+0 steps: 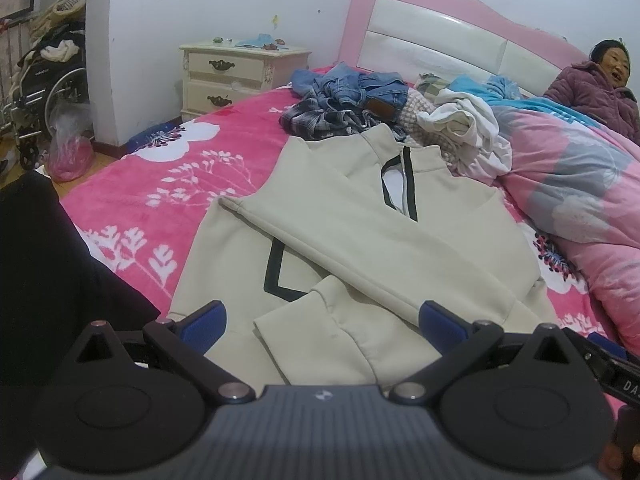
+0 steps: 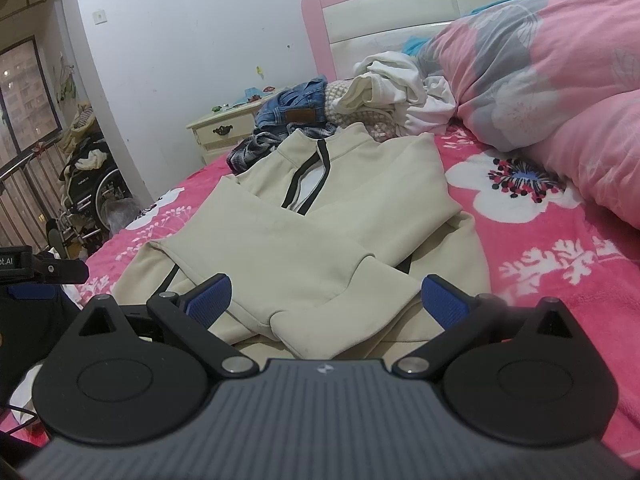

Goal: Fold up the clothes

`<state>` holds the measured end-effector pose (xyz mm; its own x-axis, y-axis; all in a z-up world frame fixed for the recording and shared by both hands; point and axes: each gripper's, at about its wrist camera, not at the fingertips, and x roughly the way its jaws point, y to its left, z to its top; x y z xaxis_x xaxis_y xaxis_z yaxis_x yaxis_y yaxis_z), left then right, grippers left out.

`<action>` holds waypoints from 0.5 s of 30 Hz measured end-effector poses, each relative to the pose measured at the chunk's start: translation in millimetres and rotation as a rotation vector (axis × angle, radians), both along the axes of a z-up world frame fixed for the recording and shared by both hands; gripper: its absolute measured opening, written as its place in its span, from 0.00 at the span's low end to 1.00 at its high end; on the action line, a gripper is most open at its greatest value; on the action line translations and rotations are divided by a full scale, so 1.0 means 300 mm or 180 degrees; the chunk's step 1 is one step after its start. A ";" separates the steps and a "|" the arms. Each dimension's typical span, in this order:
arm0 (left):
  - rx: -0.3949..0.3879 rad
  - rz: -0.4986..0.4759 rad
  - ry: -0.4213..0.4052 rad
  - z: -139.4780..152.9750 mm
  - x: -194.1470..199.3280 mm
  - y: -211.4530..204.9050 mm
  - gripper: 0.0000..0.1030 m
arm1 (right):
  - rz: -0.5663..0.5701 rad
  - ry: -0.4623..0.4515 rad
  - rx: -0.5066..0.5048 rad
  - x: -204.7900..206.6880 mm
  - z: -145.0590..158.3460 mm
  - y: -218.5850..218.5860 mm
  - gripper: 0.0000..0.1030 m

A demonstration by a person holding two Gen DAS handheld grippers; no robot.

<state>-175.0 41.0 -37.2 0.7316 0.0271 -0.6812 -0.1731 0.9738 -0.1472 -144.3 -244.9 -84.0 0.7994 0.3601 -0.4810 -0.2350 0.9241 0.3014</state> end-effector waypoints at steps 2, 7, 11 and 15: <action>0.0000 -0.0001 0.0001 0.001 -0.001 0.001 1.00 | 0.0004 0.0000 -0.0002 -0.001 0.000 0.000 0.99; 0.0003 0.0002 0.0003 0.001 -0.001 0.000 1.00 | 0.0011 0.0004 -0.0008 0.001 0.000 0.002 0.99; 0.0010 -0.0009 0.0001 -0.001 0.001 -0.004 1.00 | 0.0016 0.0006 -0.0010 0.002 0.001 0.002 0.99; 0.0037 -0.0022 -0.0003 -0.002 0.002 -0.010 1.00 | 0.0000 0.0012 0.0010 0.003 0.002 -0.002 0.99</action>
